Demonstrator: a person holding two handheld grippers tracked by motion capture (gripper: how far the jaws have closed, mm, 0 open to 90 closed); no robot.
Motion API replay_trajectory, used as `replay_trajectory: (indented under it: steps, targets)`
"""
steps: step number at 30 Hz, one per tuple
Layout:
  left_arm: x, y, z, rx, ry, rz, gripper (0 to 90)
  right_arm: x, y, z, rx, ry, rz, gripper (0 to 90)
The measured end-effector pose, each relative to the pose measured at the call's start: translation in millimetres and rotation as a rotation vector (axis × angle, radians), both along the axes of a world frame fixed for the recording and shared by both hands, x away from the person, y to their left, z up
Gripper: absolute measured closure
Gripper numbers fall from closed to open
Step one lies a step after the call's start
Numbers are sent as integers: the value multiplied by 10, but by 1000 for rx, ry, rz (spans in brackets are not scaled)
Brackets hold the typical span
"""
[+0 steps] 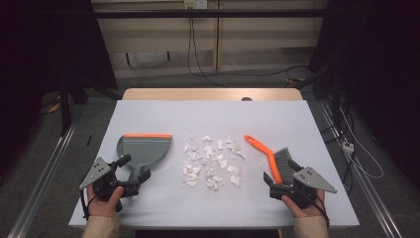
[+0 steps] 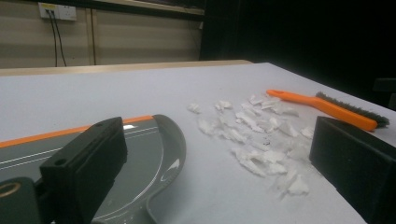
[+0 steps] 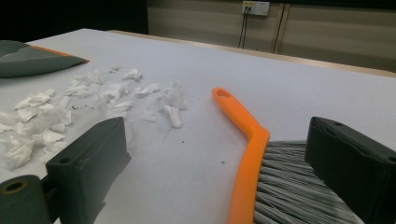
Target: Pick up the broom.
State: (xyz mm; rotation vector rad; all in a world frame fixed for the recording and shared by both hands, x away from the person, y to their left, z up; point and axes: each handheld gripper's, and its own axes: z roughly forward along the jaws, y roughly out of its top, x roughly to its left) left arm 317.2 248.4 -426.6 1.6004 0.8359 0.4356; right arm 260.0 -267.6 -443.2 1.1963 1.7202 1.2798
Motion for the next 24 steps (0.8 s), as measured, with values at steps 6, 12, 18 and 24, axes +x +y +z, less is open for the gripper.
replay_trajectory:
  steps: [6, 12, 18, 24]
  targets:
    - [5, 28, 1, 4, 5, 4, 38, 20, -1, 35, -2, -12, 2, 54]
    - [30, 6, 24, 10, -1, -2, 38, 63, -1, 74, -22, -17, 12, 54]
    - [25, -23, 62, 25, -16, -12, 38, 140, 9, 113, -20, 0, 17, 59]
    - [11, -12, 86, 22, -18, -15, 38, 234, -23, 217, 2, 58, 16, 92]
